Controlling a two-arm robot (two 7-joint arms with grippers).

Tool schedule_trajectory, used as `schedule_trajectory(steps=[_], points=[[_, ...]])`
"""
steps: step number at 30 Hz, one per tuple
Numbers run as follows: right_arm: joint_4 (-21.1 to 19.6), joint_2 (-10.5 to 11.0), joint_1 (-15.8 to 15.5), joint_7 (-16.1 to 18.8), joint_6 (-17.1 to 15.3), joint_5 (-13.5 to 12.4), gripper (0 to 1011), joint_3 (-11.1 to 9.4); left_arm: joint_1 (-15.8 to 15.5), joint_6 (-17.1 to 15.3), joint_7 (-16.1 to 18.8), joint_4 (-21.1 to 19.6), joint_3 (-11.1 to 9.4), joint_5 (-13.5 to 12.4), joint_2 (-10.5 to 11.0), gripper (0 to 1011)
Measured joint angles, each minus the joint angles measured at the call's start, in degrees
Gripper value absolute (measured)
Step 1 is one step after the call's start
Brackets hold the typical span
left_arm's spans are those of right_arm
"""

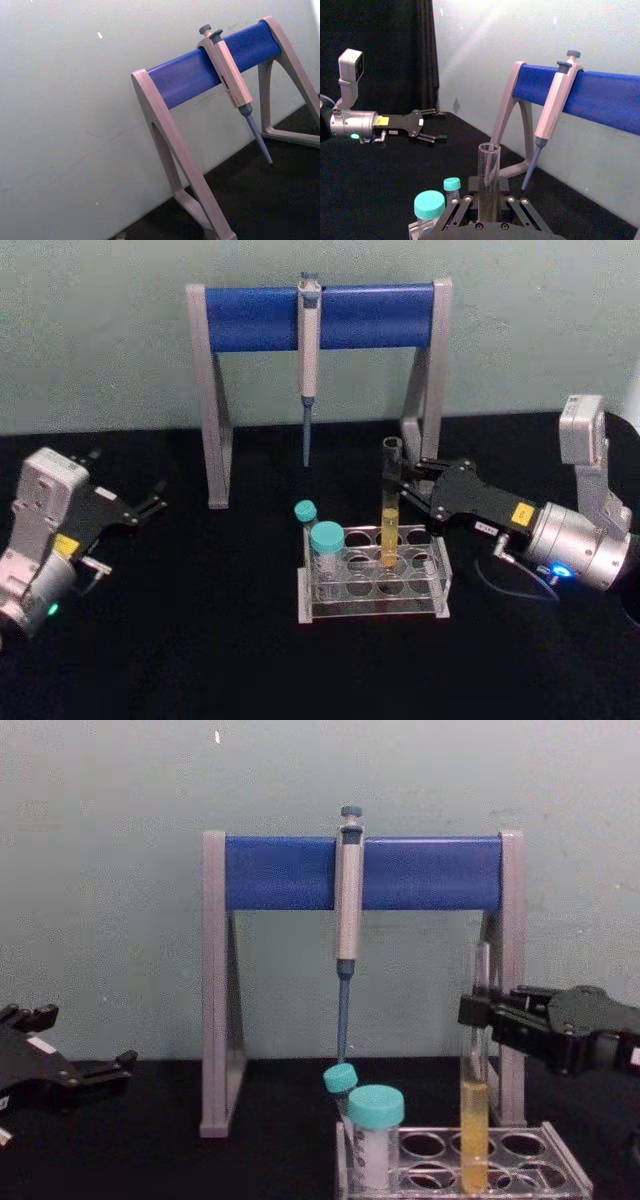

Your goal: Pick up the test tube from the test tube rack, shake it, then place it back into the test tube rack.

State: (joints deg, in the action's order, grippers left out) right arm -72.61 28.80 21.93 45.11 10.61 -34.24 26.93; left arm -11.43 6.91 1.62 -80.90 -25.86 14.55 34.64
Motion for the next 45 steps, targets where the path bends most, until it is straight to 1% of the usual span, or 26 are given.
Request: schedule_trajectory(steps=[14, 45], points=[[1.36, -0.41, 0.18, 0.00, -0.53, 0.64, 228, 0.44, 0.00, 0.00, 0.00, 0.00, 0.00, 0.00, 0.00, 1001], [1.85, -0.49, 0.24, -0.80, -1.76, 1.44, 228, 0.70, 0.00, 0.00, 0.00, 0.00, 0.00, 0.00, 0.00, 1001]])
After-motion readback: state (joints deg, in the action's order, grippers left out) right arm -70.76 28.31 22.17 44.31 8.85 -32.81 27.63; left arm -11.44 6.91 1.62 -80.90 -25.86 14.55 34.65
